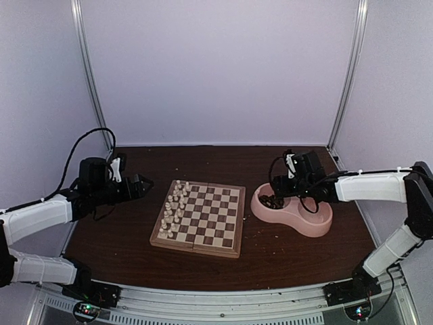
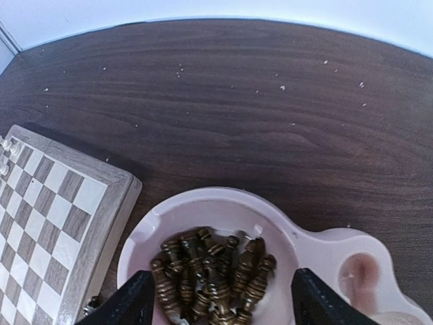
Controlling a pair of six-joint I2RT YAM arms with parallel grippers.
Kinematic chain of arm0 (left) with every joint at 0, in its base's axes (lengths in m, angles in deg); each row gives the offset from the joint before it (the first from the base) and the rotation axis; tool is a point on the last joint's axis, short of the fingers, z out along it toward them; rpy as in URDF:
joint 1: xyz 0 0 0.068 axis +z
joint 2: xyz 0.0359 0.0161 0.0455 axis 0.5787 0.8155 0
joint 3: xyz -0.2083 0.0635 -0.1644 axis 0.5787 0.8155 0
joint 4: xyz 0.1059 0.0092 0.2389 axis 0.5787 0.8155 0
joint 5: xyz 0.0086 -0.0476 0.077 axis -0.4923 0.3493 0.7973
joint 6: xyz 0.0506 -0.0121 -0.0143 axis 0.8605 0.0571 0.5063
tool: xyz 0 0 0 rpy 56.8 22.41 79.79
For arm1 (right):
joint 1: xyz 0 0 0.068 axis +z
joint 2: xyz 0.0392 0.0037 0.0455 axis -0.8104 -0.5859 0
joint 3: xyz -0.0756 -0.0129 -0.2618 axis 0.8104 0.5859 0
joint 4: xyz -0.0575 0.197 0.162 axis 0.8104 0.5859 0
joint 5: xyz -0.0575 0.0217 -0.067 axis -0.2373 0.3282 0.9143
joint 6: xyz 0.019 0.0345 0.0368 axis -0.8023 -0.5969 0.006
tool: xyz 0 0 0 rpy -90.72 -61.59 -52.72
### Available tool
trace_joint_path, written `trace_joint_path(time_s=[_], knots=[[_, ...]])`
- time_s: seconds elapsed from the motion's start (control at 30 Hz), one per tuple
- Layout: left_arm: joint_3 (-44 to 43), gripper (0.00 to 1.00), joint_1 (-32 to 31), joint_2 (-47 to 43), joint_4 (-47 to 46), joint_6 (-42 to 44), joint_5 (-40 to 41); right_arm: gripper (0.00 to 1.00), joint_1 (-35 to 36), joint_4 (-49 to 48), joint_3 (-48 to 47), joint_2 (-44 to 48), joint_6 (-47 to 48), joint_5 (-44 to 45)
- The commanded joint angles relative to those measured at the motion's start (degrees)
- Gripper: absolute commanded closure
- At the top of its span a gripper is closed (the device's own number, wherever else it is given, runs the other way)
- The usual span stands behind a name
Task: Set up the chess pieces on the board
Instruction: Pick up the chess pile from the storage box.
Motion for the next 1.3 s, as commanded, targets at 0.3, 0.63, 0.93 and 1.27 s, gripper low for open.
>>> trace_joint_path(time_s=[0.3,0.63,0.93,1.27], knots=[[2.39,0.03,0.3,-4.0,-4.53,1.66,-1.25,0.46,0.07,12.83,-10.93,-11.8,1.7,-3.06],[2.14,0.03,0.32,-3.03,-5.29,1.23,-3.0,0.46,1.28,20.32,-17.6,-19.16,3.03,-1.6],[1.95,0.04,0.34,-2.76,-5.66,1.01,-3.88,0.51,1.74,23.68,-21.65,-24.06,3.29,-2.7],[1.91,0.04,0.32,-2.86,-5.62,1.05,-4.13,0.73,1.83,20.68,-18.33,-18.58,2.94,-3.67]])
